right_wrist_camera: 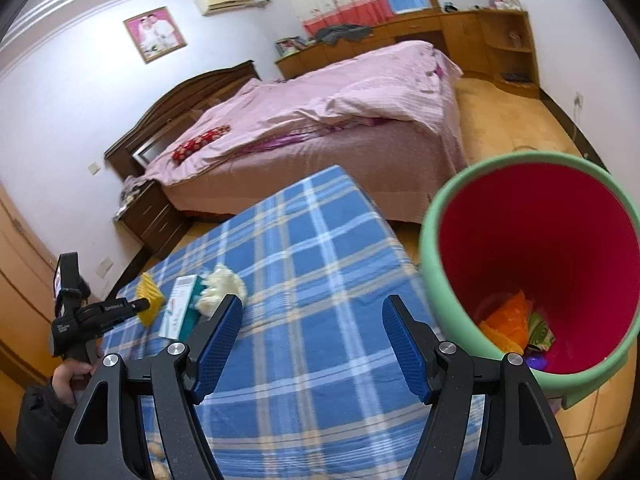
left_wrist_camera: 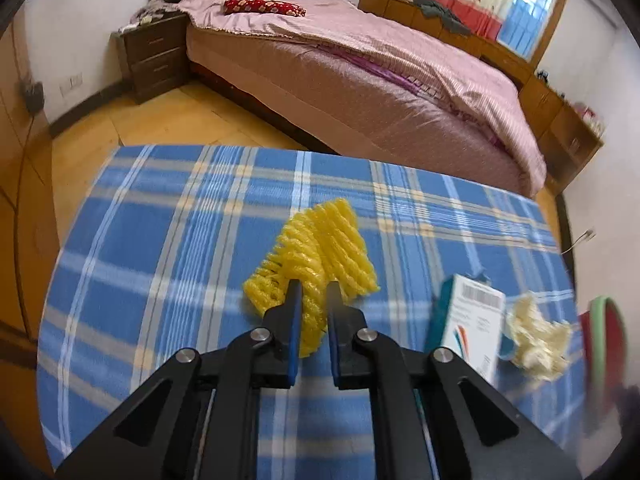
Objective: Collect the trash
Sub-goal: 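Grasp the second yellow foam net with the left gripper while the right grasps the crumpled white plastic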
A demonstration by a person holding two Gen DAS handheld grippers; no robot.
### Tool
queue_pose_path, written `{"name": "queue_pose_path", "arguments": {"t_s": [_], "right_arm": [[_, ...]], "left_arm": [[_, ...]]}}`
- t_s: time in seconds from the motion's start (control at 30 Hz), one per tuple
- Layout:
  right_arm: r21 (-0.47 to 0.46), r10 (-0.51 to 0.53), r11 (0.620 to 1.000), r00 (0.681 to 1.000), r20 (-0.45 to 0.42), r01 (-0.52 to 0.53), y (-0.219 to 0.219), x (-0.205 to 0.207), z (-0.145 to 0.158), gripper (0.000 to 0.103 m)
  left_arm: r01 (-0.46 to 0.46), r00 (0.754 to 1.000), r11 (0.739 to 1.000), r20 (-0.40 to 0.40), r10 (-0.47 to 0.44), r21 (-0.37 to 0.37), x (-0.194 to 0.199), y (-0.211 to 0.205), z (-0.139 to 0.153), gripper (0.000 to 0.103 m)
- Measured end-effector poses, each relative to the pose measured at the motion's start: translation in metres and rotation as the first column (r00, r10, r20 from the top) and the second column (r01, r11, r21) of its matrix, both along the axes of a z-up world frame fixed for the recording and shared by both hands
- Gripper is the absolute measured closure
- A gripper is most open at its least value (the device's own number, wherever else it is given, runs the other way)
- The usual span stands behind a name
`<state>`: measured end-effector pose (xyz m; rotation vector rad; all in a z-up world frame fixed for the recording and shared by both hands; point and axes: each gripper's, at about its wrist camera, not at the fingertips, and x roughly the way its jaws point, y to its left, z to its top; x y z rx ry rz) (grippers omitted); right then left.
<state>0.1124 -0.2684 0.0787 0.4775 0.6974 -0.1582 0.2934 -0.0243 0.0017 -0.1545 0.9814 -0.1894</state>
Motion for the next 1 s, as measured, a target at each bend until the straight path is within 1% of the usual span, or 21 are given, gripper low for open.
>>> {"name": "queue_pose_path", "arguments": {"t_s": [0.07, 0.1, 0.17, 0.3, 0.37, 0.47, 0.73, 0.87, 0.93, 0.97, 1.0], "right_arm": [[-0.012, 0.019, 1.0, 1.0, 0.005, -0.019, 0.008, 0.003, 0.004, 0.029], [-0.016, 0.027, 1.0, 1.0, 0.005, -0.027, 0.012, 0.004, 0.005, 0.029], [-0.019, 0.043, 0.999, 0.999, 0.005, -0.043, 0.02, 0.009, 0.005, 0.029], [-0.01, 0.066, 0.998, 0.998, -0.012, -0.066, 0.035, 0.023, -0.002, 0.029], [-0.006, 0.077, 0.997, 0.997, -0.029, -0.078, 0.043, 0.033, -0.007, 0.029], [-0.003, 0.097, 0.995, 0.994, -0.056, -0.097, 0.054, 0.049, -0.016, 0.029], [0.003, 0.125, 0.992, 0.988, -0.085, -0.125, 0.075, 0.092, -0.041, 0.029], [0.012, 0.119, 0.993, 0.988, -0.1, -0.118, 0.077, 0.107, -0.049, 0.03], [0.028, 0.125, 0.992, 0.986, -0.11, -0.123, 0.078, 0.111, -0.054, 0.047], [0.031, 0.132, 0.991, 0.984, -0.122, -0.129, 0.078, 0.113, -0.057, 0.062], [0.033, 0.139, 0.99, 0.981, -0.138, -0.136, 0.079, 0.115, -0.059, 0.067]], "left_arm": [[-0.006, 1.0, 0.999, 0.008, 0.006, -0.054, -0.012, 0.005, 0.004, 0.093], [-0.012, 1.0, 0.995, 0.018, 0.014, -0.095, -0.023, 0.011, 0.008, 0.093], [-0.02, 0.999, 0.99, 0.035, 0.026, -0.139, -0.04, 0.015, 0.01, 0.093], [-0.029, 0.996, 0.97, 0.069, 0.047, -0.241, -0.067, 0.019, 0.007, 0.093], [-0.026, 0.994, 0.967, 0.094, 0.052, -0.253, -0.073, 0.02, 0.005, 0.093], [-0.009, 0.991, 0.968, 0.125, 0.042, -0.25, -0.074, 0.018, 0.003, 0.093], [-0.012, 0.993, 0.953, 0.111, 0.048, -0.303, -0.075, 0.029, -0.004, 0.093], [-0.016, 0.992, 0.95, 0.116, 0.055, -0.311, -0.076, 0.031, -0.004, 0.093], [-0.014, 0.992, 0.951, 0.117, 0.053, -0.31, -0.077, 0.03, -0.004, 0.093], [-0.013, 0.992, 0.95, 0.118, 0.052, -0.311, -0.077, 0.03, -0.004, 0.093], [-0.013, 0.992, 0.95, 0.119, 0.052, -0.312, -0.077, 0.03, -0.004, 0.093]]}}
